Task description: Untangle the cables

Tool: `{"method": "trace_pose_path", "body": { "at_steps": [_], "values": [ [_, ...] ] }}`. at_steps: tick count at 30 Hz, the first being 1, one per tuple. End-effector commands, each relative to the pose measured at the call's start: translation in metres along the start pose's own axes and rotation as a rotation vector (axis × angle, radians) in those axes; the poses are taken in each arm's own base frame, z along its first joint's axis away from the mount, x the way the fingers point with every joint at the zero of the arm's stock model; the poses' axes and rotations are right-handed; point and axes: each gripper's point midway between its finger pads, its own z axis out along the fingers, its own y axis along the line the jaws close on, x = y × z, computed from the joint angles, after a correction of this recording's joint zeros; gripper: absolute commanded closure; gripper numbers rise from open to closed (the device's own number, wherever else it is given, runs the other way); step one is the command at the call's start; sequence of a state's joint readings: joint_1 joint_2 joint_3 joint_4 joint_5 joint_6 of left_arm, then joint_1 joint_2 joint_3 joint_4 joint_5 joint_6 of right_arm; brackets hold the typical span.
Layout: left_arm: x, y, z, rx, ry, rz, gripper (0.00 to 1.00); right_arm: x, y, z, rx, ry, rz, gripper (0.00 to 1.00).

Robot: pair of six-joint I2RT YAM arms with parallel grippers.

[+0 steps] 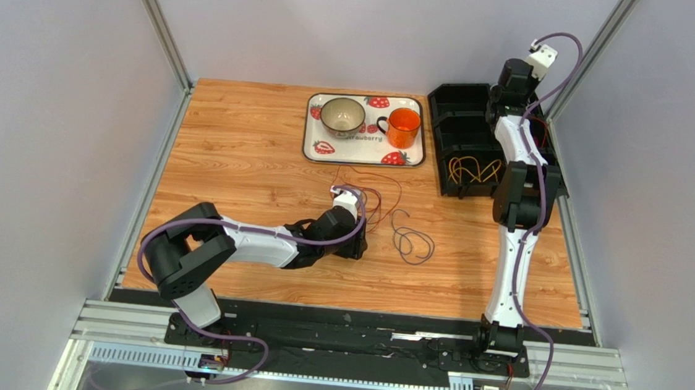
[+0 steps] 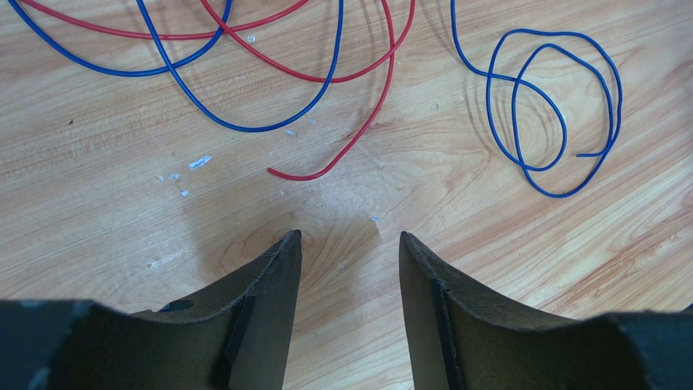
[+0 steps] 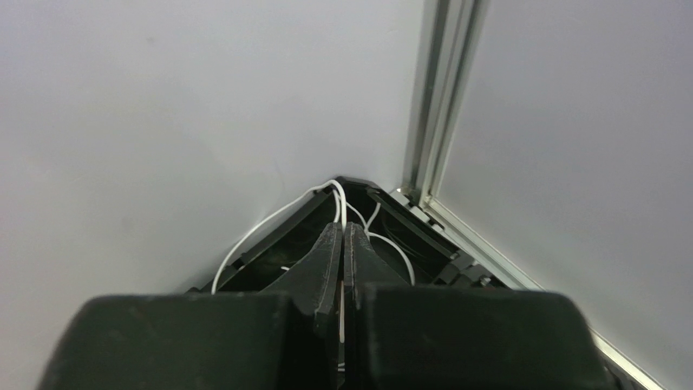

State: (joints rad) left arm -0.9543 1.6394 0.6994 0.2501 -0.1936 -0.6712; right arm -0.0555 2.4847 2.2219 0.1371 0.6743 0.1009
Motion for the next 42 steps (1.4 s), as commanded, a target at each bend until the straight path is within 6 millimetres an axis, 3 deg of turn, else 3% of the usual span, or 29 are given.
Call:
{"method": "trace_pose_path", "body": {
  "at_steps": [1, 4, 6, 9, 10, 15, 21, 25, 27, 28, 30, 32, 33, 34, 35, 38, 40, 41, 42],
  "values": [
    [-0.005, -0.005, 0.003, -0.002, -0.005, 0.021, 0.44, -0.008, 0.019, 0.006, -0.091, -0.083, 0.030, 1.00],
    [-0.006, -0.005, 0.002, 0.000, -0.008, 0.022, 0.44, 0.000, 0.022, 0.011, -0.132, -0.113, 0.031, 1.00],
    [-0.005, -0.004, 0.002, -0.003, -0.006, 0.021, 0.44, 0.002, 0.022, 0.013, -0.136, -0.121, 0.040, 0.94],
    [-0.006, -0.005, 0.002, -0.002, -0.005, 0.022, 0.44, 0.004, 0.014, 0.015, -0.090, -0.113, 0.044, 0.17],
    [-0.006, -0.005, 0.002, -0.001, -0.006, 0.022, 0.44, 0.002, 0.008, 0.015, -0.056, -0.117, 0.048, 0.01],
    [-0.006, -0.005, 0.002, 0.000, -0.008, 0.023, 0.44, -0.011, -0.004, 0.013, -0.001, -0.118, 0.047, 0.00],
    [-0.007, -0.006, 0.001, 0.003, -0.009, 0.021, 0.44, -0.038, -0.036, 0.005, 0.181, -0.105, 0.072, 0.00],
    [-0.007, -0.006, 0.000, 0.006, -0.013, 0.020, 0.44, -0.056, -0.066, -0.010, 0.322, -0.109, 0.084, 0.00],
    [-0.007, -0.006, -0.001, 0.007, -0.014, 0.019, 0.44, -0.054, -0.073, -0.017, 0.339, -0.101, 0.093, 0.00],
    [-0.008, -0.006, -0.002, 0.010, -0.019, 0.016, 0.44, -0.073, -0.076, -0.024, 0.339, -0.116, 0.121, 0.00],
    [-0.008, -0.006, -0.004, 0.015, -0.023, 0.015, 0.44, -0.074, -0.077, -0.034, 0.335, -0.090, 0.154, 0.00],
    [-0.007, -0.006, -0.005, 0.029, -0.030, 0.015, 0.43, -0.083, -0.082, -0.051, 0.331, -0.062, 0.152, 0.00],
    [-0.008, -0.007, -0.007, 0.038, -0.038, 0.016, 0.43, -0.088, -0.075, -0.063, 0.317, -0.056, 0.123, 0.00],
    [-0.011, -0.009, -0.008, 0.051, -0.053, 0.012, 0.43, -0.077, -0.078, -0.076, 0.334, -0.035, 0.051, 0.00],
    [-0.007, -0.007, -0.009, 0.053, -0.051, 0.012, 0.42, -0.107, -0.079, -0.090, 0.331, -0.091, 0.075, 0.00],
    [-0.009, -0.010, -0.013, 0.079, -0.070, 0.008, 0.42, -0.115, -0.058, -0.145, 0.313, -0.119, -0.068, 0.00],
    [-0.013, -0.014, -0.015, 0.104, -0.093, 0.004, 0.42, -0.108, -0.040, -0.174, 0.267, -0.101, -0.095, 0.00],
    [-0.009, -0.012, -0.017, 0.115, -0.090, 0.006, 0.42, -0.085, -0.036, -0.184, 0.231, -0.040, -0.156, 0.00],
    [-0.011, -0.015, -0.021, 0.133, -0.105, 0.005, 0.42, -0.087, -0.028, -0.199, 0.181, -0.017, -0.130, 0.00]
  ]
}}
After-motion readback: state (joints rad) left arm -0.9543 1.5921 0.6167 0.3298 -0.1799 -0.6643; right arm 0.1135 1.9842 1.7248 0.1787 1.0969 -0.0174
